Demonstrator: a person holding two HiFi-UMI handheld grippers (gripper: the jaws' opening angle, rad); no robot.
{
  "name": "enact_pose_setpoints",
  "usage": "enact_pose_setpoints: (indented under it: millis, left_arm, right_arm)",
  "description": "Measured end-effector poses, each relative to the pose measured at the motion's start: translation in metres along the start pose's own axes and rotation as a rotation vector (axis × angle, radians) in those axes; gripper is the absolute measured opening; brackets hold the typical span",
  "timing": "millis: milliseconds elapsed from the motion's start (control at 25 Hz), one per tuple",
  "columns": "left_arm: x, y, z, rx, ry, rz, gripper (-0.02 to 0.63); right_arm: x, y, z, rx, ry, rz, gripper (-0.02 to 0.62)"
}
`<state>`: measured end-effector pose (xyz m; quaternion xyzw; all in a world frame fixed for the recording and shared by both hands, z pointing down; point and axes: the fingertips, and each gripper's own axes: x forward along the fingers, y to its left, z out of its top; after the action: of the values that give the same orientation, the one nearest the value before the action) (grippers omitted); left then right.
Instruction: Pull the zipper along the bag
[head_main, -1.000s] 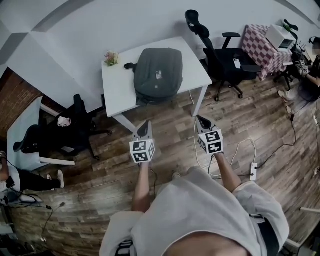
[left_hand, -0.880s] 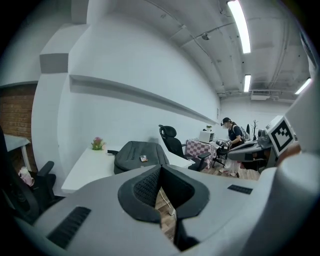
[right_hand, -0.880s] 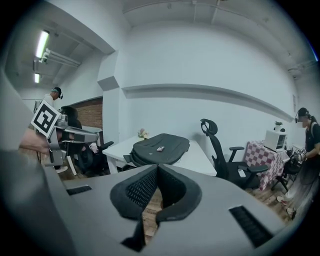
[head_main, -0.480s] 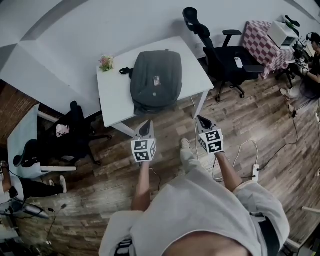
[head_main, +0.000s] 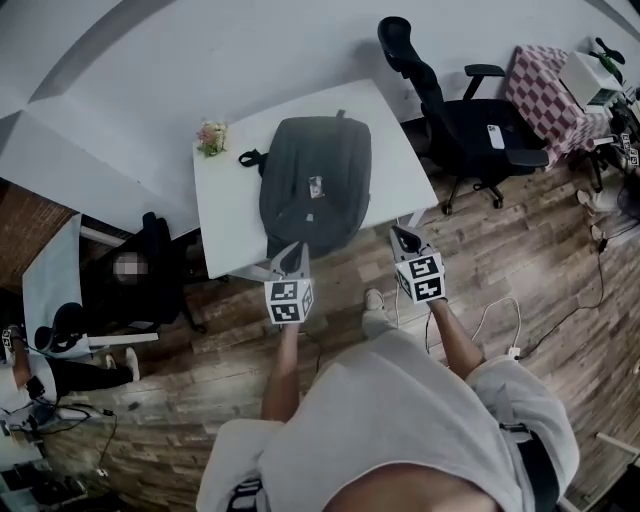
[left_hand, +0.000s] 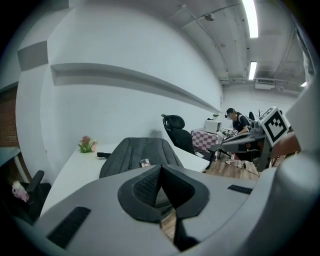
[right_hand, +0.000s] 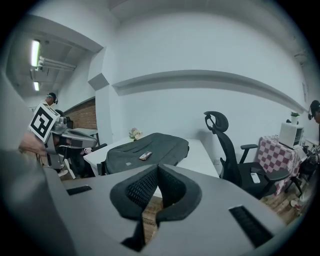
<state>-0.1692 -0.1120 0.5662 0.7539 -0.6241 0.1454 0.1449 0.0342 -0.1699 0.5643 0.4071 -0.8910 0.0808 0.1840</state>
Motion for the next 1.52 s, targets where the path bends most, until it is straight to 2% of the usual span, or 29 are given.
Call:
enact_pose_setpoints:
  millis: [400,600,880,1160,1400,1480,1520]
  left_arm:
    - [0.067,0.011,0.004,-0.001,0.093,0.043,0.026]
    - [0.089,0.008,-0.003,0.069,0.145,0.026,0.026]
    - [0.099,0.003,-0.022,0.243,0.244,-0.068,0.026]
    - [0.097,-0.011,-0.056,0.541,0.344,-0.233,0.026]
    - [0.093,-0.02,-0.069,0.754,0.385,-0.347,0.029]
    - [0.09,-0.023,-0.075,0.783,0.409,-0.402,0.057]
    - [0.089,-0.024,-0.078,0.789,0.422,-0.424,0.125]
  right_arm:
    - [0.074,-0.042,0.003,0.035,0.046,0.086,0.014]
    - [0.095,-0.051,-0.006,0.048,0.075,0.111,0.014]
    - [0.118,-0.051,-0.026,0.063,0.136,0.126,0.014]
    - [0.133,-0.039,-0.045,0.067,0.189,0.122,0.014]
    - [0.141,-0.036,-0.057,0.055,0.227,0.117,0.014]
    - [0.144,-0.037,-0.061,0.044,0.239,0.116,0.014]
    - [0.146,-0.039,-0.064,0.035,0.244,0.119,0.014]
